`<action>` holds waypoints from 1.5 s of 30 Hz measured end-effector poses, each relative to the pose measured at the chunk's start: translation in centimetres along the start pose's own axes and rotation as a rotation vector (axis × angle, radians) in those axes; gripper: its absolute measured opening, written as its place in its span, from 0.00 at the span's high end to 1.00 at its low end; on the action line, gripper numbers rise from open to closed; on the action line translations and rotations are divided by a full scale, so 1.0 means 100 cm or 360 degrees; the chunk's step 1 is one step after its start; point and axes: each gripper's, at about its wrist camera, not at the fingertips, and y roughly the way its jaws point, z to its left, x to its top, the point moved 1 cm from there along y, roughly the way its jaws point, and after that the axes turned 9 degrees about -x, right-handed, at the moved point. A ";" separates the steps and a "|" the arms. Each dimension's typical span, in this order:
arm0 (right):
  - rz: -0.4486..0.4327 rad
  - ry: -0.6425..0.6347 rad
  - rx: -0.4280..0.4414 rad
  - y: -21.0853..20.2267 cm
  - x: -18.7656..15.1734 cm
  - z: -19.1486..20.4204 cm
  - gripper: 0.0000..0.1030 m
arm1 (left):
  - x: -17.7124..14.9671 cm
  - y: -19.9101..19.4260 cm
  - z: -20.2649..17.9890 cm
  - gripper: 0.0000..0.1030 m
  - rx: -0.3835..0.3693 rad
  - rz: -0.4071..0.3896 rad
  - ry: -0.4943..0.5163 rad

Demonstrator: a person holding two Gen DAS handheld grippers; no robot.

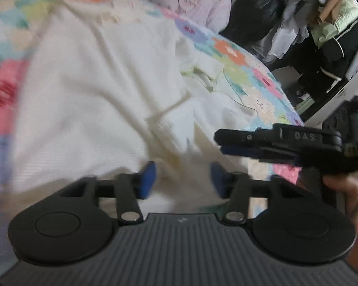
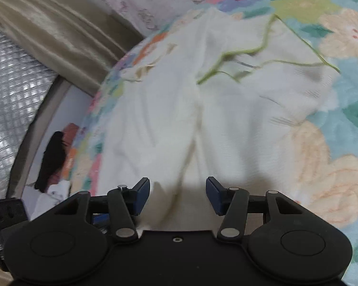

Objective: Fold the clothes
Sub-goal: 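Grasp the garment fold with the right gripper and pull it straight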

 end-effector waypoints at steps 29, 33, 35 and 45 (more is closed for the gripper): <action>-0.0436 -0.0449 -0.0713 -0.007 -0.062 0.040 0.98 | -0.006 -0.026 0.091 0.47 0.0467 -0.0069 -0.0203; -0.0421 -0.0390 -0.0678 -0.003 -0.069 0.028 0.98 | -0.007 -0.025 0.095 0.46 0.0428 -0.0067 -0.0249; -0.0427 -0.0372 -0.0602 -0.005 -0.064 0.027 0.93 | -0.007 -0.027 0.094 0.46 0.0422 -0.0080 -0.0251; -0.0352 -0.0111 -0.0308 0.008 -0.044 0.005 0.54 | -0.004 -0.029 0.063 0.46 0.0362 -0.0119 -0.0048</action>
